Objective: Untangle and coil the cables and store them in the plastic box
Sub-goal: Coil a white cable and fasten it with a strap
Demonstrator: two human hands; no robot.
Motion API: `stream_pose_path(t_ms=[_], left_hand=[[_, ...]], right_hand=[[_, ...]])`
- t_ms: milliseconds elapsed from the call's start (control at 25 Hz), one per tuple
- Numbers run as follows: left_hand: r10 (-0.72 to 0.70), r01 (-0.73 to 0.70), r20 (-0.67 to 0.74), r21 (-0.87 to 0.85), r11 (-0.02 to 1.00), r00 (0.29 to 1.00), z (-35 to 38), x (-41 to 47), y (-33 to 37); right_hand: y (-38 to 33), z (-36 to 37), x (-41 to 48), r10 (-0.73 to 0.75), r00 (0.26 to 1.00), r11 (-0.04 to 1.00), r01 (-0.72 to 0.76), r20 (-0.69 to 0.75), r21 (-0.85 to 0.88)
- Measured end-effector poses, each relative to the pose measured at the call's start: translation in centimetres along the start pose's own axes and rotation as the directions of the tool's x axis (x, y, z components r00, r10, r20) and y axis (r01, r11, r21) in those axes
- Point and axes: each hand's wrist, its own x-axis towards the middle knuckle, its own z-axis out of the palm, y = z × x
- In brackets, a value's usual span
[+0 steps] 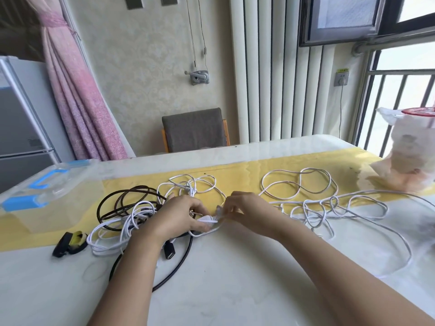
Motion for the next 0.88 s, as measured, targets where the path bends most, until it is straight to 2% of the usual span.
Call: stream_pose_path(t_ms=[160, 200, 320, 400, 480, 600, 680, 760, 840, 880], left_hand=[[-0.043, 0.043, 0.003, 0.019, 0.999, 0.999, 0.4, 0.1, 0.2], [-0.057, 0.055, 0.031, 0.052, 0.997, 0.998, 0.4, -0.1, 0.5], [-0.084, 0.028, 0.215, 0.249, 0.968, 0.973, 0.4, -0.9, 2.0], [-0.099, 0.008, 0.266, 0.326, 0.945, 0.959, 0.5, -1.1, 2.7], [-0.108, 0.028, 0.220, 0.337, 0.941, 0.969, 0.5, -0.8, 2.6], [-0.022, -0.004, 0.075, 0.333, 0.943, 0.997, 0.9, -0.3, 1.9], [0.045, -0.034, -0.034, 0.284, 0.958, 0.998, 1.5, 0.2, 1.9], [0.056, -0.032, -0.110, 0.210, 0.977, 0.992, 2.0, 0.5, 2.0], [0.075, -0.058, -0.135, 0.129, 0.990, 0.988, 2.8, 0.8, 1.9], [0.084, -0.072, -0.113, 0.108, 0.992, 0.990, 3.1, 0.9, 2.0]], right_hand=[[-0.1, -1.1, -0.7, 0.085, 0.986, 0.996, -0.087, 0.141, 0.002], [-0.1, -1.0, -0.7, 0.115, 0.984, 0.993, -0.115, 0.135, -0.010], [0.4, -1.2, -0.3, 0.214, 0.975, 0.973, -0.218, -0.056, -0.077], [0.9, -1.6, -0.3, 0.246, 0.951, 0.955, -0.271, -0.186, -0.124], [0.9, -2.0, -0.5, 0.289, 0.918, 0.940, -0.325, -0.272, -0.100], [0.9, -2.2, -0.5, 0.366, 0.871, 0.913, -0.404, -0.328, -0.054], [1.3, -1.9, -0.6, 0.391, 0.876, 0.900, -0.428, -0.281, -0.084], [1.7, -1.9, -0.9, 0.378, 0.914, 0.915, -0.393, -0.149, -0.086], [1.6, -1.9, -1.0, 0.322, 0.944, 0.946, -0.318, -0.073, 0.059], [1.4, -2.0, -1.0, 0.300, 0.949, 0.941, -0.278, -0.097, 0.191]])
